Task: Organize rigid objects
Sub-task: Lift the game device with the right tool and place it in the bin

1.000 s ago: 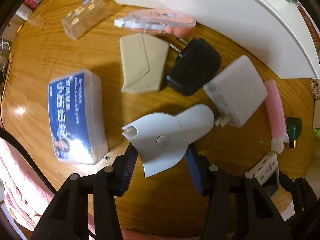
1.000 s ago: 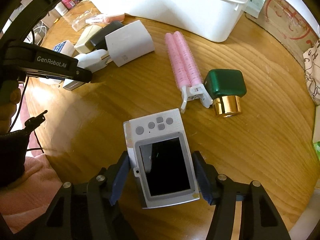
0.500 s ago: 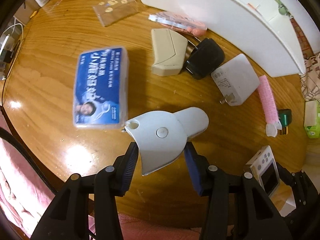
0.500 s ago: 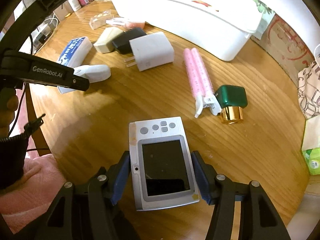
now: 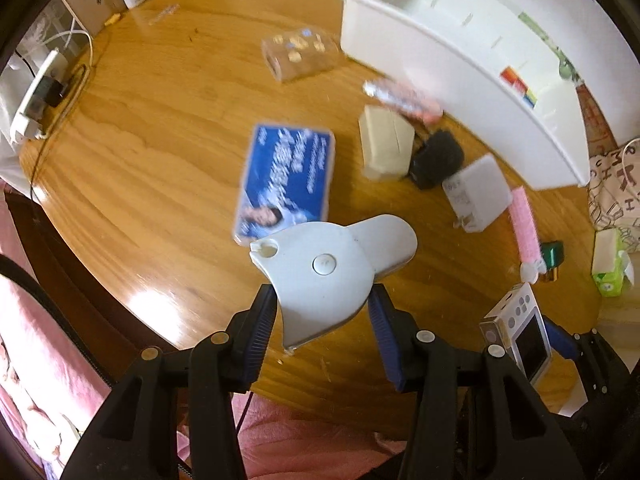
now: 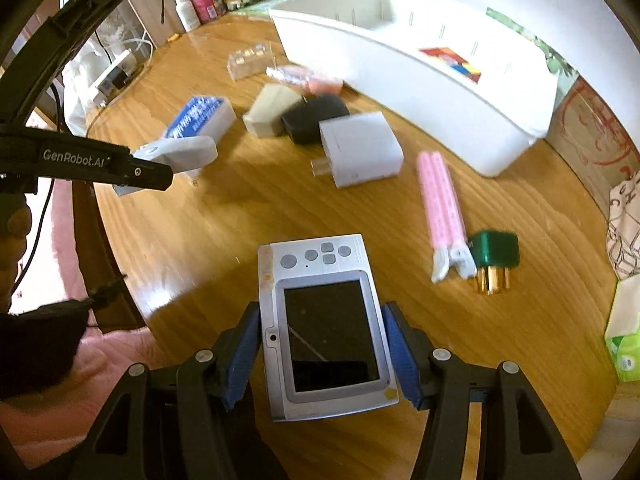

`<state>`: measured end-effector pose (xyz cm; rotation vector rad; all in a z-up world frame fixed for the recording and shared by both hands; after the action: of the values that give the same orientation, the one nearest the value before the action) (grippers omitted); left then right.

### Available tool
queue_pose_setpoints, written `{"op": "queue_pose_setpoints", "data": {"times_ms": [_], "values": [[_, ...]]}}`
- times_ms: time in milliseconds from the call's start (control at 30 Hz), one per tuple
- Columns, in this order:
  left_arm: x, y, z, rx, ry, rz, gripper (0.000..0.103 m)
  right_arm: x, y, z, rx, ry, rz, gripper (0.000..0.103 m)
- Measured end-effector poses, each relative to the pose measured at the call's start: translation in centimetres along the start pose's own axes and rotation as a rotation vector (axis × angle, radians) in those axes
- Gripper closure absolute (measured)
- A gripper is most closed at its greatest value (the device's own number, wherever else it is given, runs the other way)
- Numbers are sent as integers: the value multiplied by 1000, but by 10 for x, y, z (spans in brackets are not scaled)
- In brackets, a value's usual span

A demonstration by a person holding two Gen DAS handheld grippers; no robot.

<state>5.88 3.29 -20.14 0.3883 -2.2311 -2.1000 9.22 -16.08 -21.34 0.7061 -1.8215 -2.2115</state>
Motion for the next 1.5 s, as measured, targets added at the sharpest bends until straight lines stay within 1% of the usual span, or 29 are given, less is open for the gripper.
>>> {"op": "queue_pose_setpoints", "data": {"times_ms": [67, 233, 267, 300, 333, 400, 433, 467, 567, 667, 700, 733, 800, 833, 933, 1000, 1100, 1167, 1267, 1367, 1500], "values": [[-2, 15, 7, 0, -2, -24, 52, -9, 6, 8, -11, -6, -15, 43], [-33, 42, 14, -1, -17, -88, 52, -36, 22, 23, -49, -1, -79, 44], [-46, 40, 21, 3, -18, -99, 52, -43, 26, 27, -56, -1, -97, 44], [-53, 47, 24, 6, -22, -116, 52, -49, 28, 30, -59, 1, -108, 44], [-58, 42, 20, 5, -23, -125, 52, -55, 30, 33, -60, 4, -120, 44], [-73, 52, 21, 1, -38, -155, 52, -67, 35, 40, -62, 8, -148, 44], [-80, 48, 18, -2, -44, -169, 52, -73, 39, 42, -65, 7, -164, 44], [-88, 54, 19, -3, -54, -187, 52, -79, 42, 44, -66, 3, -178, 44], [-109, 63, 21, 2, -78, -226, 52, -100, 51, 48, -58, -10, -239, 44], [-128, 70, 19, 12, -103, -264, 54, -123, 62, 44, -49, -48, -309, 44], [-135, 73, 18, 14, -115, -281, 62, -129, 65, 41, -36, -61, -332, 44], [-141, 75, 15, 30, -129, -296, 87, -137, 70, 38, -15, -76, -367, 44], [-155, 80, 6, 88, -157, -331, 86, -148, 78, 31, 1, -106, -423, 44], [-161, 83, 3, 105, -168, -348, 86, -152, 81, 28, 6, -122, -444, 44], [-179, 90, -9, 148, -208, -398, 86, -166, 87, 16, 32, -168, -524, 44], [-186, 91, -14, 162, -229, -411, 86, -174, 93, 9, 46, -193, -590, 44], [-195, 82, -21, 170, -251, -397, 86, -185, 100, -1, 74, -214, -682, 44], [-199, 71, -23, 180, -250, -372, 86, -191, 100, -7, 97, -211, -724, 44], [-204, 51, -24, 189, -244, -325, 86, -198, 94, -15, 106, -220, -761, 44], [-207, 36, -25, 190, -245, -296, 86, -204, 84, -26, 128, -247, -775, 44], [-209, 24, -26, 178, -254, -276, 86, -209, 63, -46, 151, -302, -731, 44]]}}
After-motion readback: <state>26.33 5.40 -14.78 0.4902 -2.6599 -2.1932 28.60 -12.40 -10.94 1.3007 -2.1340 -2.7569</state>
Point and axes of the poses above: each gripper's, at about its wrist camera, not at the fingertips, and y roughly against the way its jaws point, z to its left, x to its underside, the point moved 9 cm from there along -y, roughly the way its jaws point, and after that the axes turned 13 degrees about -y, right-handed, at the moved point
